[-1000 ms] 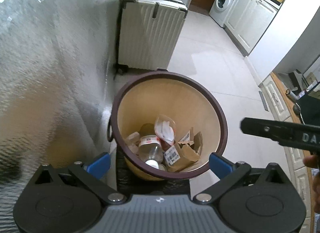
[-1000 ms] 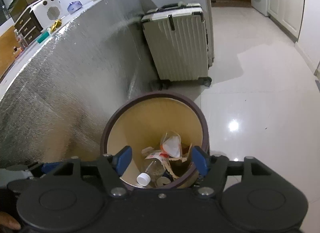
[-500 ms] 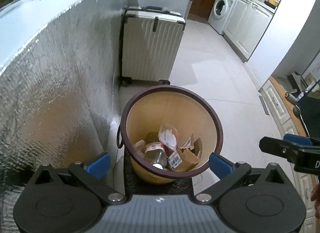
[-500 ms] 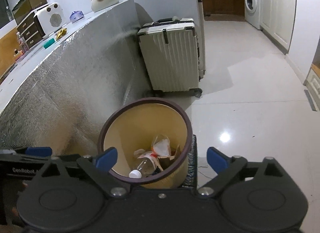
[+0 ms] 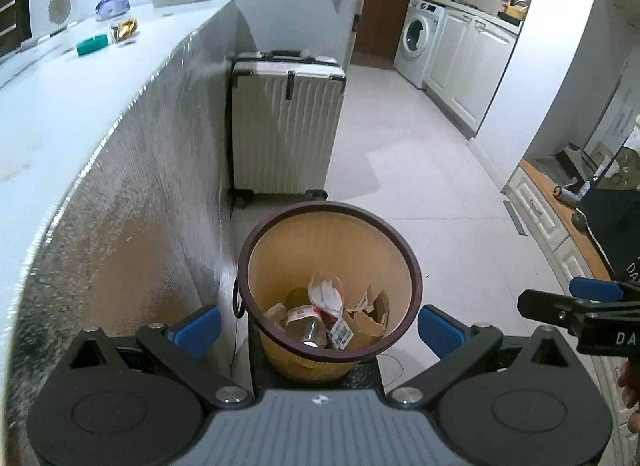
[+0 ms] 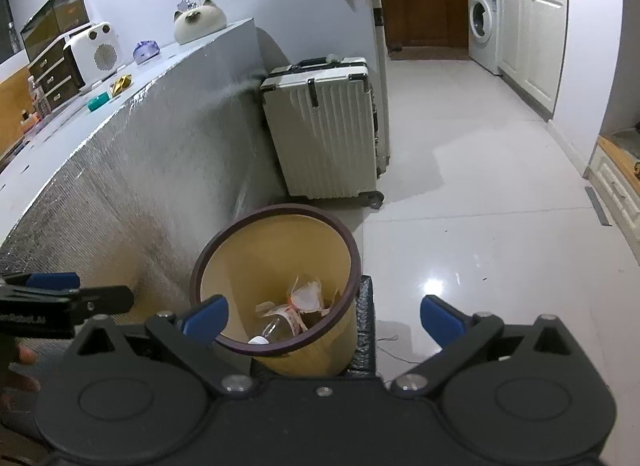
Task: Collect trash
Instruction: 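Withdraw both tools upward from the wastebasket, then move both tools over the table toward the teal cap and gold wrapper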
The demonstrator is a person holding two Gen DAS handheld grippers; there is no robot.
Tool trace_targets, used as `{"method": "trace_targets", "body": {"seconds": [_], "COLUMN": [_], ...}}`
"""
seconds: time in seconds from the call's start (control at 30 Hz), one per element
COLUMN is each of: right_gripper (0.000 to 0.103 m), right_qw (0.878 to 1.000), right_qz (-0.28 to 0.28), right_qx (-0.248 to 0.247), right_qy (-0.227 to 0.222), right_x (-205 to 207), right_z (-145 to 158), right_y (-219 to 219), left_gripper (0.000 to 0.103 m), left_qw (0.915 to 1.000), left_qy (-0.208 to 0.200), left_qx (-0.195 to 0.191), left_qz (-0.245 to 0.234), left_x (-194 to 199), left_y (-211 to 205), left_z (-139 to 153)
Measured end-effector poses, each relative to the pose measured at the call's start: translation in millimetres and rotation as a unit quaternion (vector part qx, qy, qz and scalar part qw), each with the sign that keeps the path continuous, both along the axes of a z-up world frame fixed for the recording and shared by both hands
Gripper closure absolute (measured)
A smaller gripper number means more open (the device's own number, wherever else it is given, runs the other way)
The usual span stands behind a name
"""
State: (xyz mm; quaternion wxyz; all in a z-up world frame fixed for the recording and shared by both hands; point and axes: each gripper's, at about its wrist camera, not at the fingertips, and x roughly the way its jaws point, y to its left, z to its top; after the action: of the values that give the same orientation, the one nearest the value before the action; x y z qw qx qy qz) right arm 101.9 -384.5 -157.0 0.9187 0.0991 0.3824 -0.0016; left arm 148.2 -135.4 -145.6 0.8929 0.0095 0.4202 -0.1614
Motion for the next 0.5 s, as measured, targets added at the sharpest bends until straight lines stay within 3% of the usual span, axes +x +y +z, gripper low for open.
{"method": "trace_targets", "body": {"seconds": [0.5], "right_gripper": [0.000], "right_qw": [0.997], "right_qz": [-0.014], "right_qx": [-0.022], "right_qy": [-0.073], "right_x": [-38], "right_z": [62], "right_y": [15], "left_gripper": [0.000], "left_qw": [0.9948], "left_qy": [-0.096], "left_qx": [-0.030], "left_qz": [-0.015], "left_x": [-29], "left_y": [25], "left_z": [67]}}
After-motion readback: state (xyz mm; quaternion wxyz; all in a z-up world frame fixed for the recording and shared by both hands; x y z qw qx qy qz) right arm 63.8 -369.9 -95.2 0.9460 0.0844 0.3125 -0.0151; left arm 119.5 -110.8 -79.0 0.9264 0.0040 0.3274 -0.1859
